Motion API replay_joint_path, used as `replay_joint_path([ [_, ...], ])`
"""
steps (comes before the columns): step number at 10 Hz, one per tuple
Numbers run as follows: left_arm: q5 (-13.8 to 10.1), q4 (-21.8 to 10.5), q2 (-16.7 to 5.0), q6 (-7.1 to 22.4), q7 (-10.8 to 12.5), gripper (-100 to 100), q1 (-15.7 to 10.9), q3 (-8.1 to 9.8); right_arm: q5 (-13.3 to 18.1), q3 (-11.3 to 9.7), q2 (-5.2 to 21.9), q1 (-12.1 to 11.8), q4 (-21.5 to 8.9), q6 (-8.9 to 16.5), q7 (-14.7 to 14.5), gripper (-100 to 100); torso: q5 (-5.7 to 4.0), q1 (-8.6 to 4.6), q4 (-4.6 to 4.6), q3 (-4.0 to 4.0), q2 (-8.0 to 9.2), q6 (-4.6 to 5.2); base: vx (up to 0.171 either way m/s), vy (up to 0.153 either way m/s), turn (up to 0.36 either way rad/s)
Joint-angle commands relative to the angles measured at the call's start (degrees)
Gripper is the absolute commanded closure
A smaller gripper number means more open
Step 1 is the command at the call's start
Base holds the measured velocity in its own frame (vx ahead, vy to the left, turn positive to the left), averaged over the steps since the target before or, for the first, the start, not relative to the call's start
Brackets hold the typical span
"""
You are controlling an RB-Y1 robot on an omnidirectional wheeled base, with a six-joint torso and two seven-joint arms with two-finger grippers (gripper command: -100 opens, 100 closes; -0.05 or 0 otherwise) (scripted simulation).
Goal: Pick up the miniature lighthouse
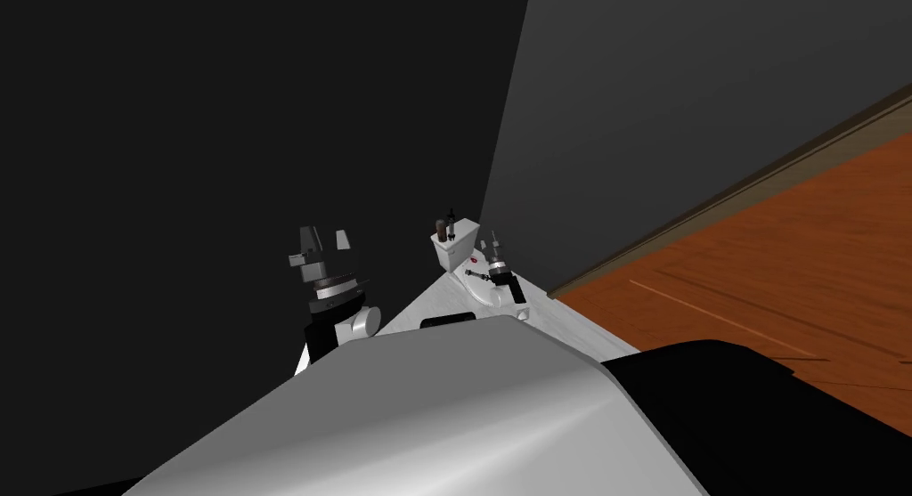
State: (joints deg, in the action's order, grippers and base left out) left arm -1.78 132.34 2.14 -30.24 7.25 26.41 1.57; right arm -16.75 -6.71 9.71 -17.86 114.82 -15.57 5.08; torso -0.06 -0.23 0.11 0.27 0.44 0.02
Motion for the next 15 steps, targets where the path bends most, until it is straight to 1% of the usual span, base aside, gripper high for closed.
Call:
replay_joint_path([
  [1,0.00,0.00,0.00,0.00,0.00,0,0.00,0.00,-1.98,-0.24,0.41,2.03,-2.78,2.08,2.17,-100,0.00,0.00,0.00,0.00,0.00,0.00,-0.091,-0.024,0.088],
  [2,0.00,0.00,0.00,0.00,0.00,0,0.00,0.00,-3.65,-0.34,0.57,3.73,-4.58,4.01,3.82,-100,0.01,0.06,-0.03,-0.06,-0.09,-0.02,-0.124,-0.037,0.137],
  [3,0.00,0.00,0.00,0.00,0.00,0,0.00,0.00,-3.65,-0.34,0.57,3.73,-4.63,4.01,4.02,-100,0.01,0.03,-0.02,-0.04,-0.04,-0.02,-0.087,-0.039,0.041],
  [5,0.00,0.00,0.00,0.00,0.00,0,0.00,0.00,-6.92,-0.40,0.74,7.34,-8.43,7.54,7.66,-100,0.00,-0.02,-0.05,-0.11,-0.19,0.00,-0.087,-0.042,0.093],
  [6,0.00,0.00,0.00,0.00,0.00,0,0.00,0.00,-6.92,-0.40,0.74,7.34,-8.56,7.86,7.86,-100,0.00,0.01,-0.04,-0.09,-0.14,-0.02,-0.090,-0.028,0.059],
  [8,0.00,0.00,0.00,0.00,0.00,0,0.00,0.00,-10.04,-0.27,0.74,11.20,-12.50,11.41,11.68,-100,0.00,-0.04,-0.05,-0.11,-0.19,0.00,-0.087,-0.057,0.097],
  [9,0.00,0.00,0.00,0.00,0.00,0,0.00,0.00,-10.04,-0.27,0.74,11.20,-12.72,11.62,11.82,-100,-0.01,-0.07,-0.04,-0.09,-0.14,-0.01,-0.076,-0.041,0.045],
  [11,0.00,0.00,0.00,0.00,0.00,0,0.01,0.00,-12.94,0.07,0.63,14.97,-16.53,15.19,15.67,-100,0.00,-0.02,-0.06,-0.16,-0.28,0.00,-0.054,-0.045,0.088],
  [12,0.00,0.00,0.00,0.00,0.00,0,0.01,0.00,-12.94,0.07,0.63,15.24,-17.04,15.20,15.84,-100,0.00,-0.04,-0.07,-0.17,-0.29,0.00,-0.045,-0.049,0.033],
  [14,0.00,0.00,0.00,0.00,0.00,0,0.01,0.00,-15.57,0.63,0.44,19.41,-21.04,18.55,19.50,-100,-0.01,-0.09,-0.07,-0.18,-0.31,0.01,-0.051,-0.070,0.073],
  [15,0.00,0.00,-0.01,0.00,0.00,0,0.01,0.01,-15.57,0.63,0.44,19.41,-21.45,18.55,19.86,-100,-0.02,-0.13,-0.08,-0.20,-0.35,0.01,-0.024,-0.052,0.038],
])
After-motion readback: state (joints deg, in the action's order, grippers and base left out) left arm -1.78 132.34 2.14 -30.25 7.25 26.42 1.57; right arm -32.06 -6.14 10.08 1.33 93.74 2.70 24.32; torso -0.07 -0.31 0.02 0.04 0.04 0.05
